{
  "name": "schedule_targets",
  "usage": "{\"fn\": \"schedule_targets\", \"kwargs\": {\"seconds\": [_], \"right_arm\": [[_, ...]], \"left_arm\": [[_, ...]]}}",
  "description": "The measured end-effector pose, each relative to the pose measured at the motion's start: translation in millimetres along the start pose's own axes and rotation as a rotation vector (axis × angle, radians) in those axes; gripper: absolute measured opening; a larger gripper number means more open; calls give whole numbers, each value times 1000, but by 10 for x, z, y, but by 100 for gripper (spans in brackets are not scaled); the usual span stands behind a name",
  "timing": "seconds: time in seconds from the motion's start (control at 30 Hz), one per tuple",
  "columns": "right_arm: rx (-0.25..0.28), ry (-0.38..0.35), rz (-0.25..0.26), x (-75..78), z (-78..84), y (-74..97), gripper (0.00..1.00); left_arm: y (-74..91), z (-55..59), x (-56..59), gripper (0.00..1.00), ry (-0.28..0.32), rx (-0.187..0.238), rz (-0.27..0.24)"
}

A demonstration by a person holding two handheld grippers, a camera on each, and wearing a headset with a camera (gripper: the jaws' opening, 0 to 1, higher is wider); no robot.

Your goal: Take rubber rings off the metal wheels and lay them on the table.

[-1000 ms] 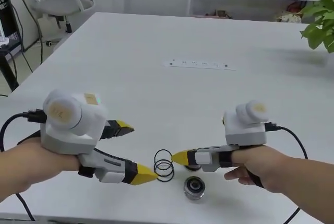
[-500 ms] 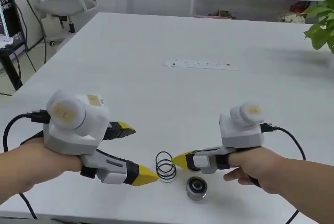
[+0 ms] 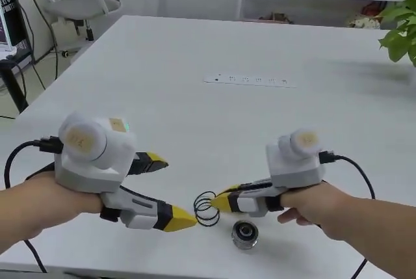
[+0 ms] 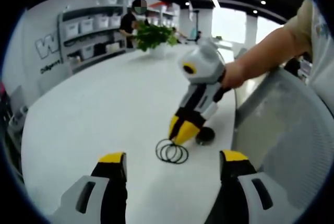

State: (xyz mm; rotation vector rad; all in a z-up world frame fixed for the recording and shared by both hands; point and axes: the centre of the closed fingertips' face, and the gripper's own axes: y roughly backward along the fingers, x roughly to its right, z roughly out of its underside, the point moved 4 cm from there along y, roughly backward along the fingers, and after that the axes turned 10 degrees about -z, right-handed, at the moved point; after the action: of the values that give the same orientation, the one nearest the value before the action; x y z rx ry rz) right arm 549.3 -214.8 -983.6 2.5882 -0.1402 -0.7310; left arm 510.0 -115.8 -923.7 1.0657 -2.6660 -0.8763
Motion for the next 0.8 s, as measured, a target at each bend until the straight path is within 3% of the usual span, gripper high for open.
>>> {"fn": "schedule_targets", "kwargs": {"seconds": [0.33,0.8], "right_arm": [[-27,65,25,28,-4,59,18],[76,43,49,95,-139,334,20]], "left_arm": [[-8,9,-1,73,-3,-8,5],[-52,-38,0,73,-14,-15,11]]}}
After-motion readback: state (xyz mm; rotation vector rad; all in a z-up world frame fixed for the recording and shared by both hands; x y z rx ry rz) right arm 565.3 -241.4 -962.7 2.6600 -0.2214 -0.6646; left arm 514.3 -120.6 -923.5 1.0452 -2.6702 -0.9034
